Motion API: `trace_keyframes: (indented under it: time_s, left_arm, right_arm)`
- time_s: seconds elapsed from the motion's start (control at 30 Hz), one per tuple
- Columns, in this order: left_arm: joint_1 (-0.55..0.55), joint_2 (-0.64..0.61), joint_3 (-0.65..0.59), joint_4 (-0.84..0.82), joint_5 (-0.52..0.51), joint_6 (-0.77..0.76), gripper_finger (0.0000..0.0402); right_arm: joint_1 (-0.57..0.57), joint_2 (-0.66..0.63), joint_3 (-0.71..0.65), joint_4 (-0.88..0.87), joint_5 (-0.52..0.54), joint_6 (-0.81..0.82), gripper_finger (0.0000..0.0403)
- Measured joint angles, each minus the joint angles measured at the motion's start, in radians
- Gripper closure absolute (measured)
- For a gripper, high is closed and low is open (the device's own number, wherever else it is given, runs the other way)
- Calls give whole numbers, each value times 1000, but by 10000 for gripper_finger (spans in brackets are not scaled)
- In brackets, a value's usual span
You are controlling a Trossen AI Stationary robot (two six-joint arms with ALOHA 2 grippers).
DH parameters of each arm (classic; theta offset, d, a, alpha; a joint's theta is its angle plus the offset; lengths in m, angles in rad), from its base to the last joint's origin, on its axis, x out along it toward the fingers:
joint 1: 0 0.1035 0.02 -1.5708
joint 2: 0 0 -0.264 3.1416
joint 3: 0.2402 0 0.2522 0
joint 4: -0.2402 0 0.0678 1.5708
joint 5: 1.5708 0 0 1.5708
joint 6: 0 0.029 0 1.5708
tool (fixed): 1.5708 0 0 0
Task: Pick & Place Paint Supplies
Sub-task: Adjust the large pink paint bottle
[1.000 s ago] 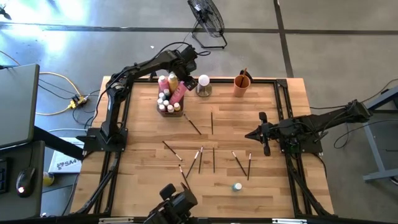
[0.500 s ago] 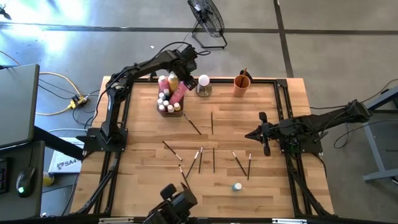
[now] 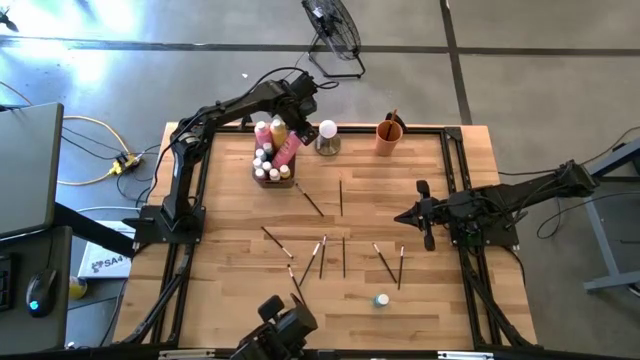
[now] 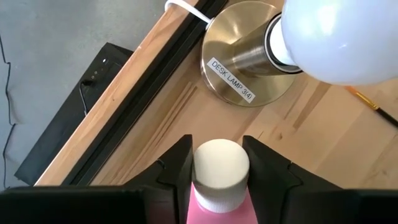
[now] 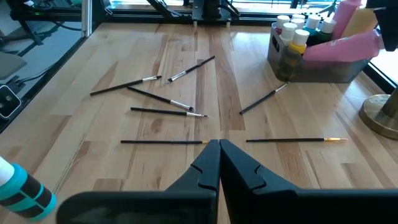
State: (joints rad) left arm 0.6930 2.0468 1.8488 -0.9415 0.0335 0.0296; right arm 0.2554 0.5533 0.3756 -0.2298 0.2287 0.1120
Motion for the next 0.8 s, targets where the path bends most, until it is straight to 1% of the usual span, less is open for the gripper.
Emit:
trace_keyframes:
  time_s: [0.23,0.37,0.8]
  left_arm:
    - [-2,-5,-1,-1,0,0,282]
    - [-9,-15,3,-7,-20,0,281]
    - [-56,-133,6,-13,-109,10,286]
  right_arm:
    - [0,0,0,0,0,0,401]
    - [0,0,0,0,0,0,401]
    - [0,0,0,-5,0,5,401]
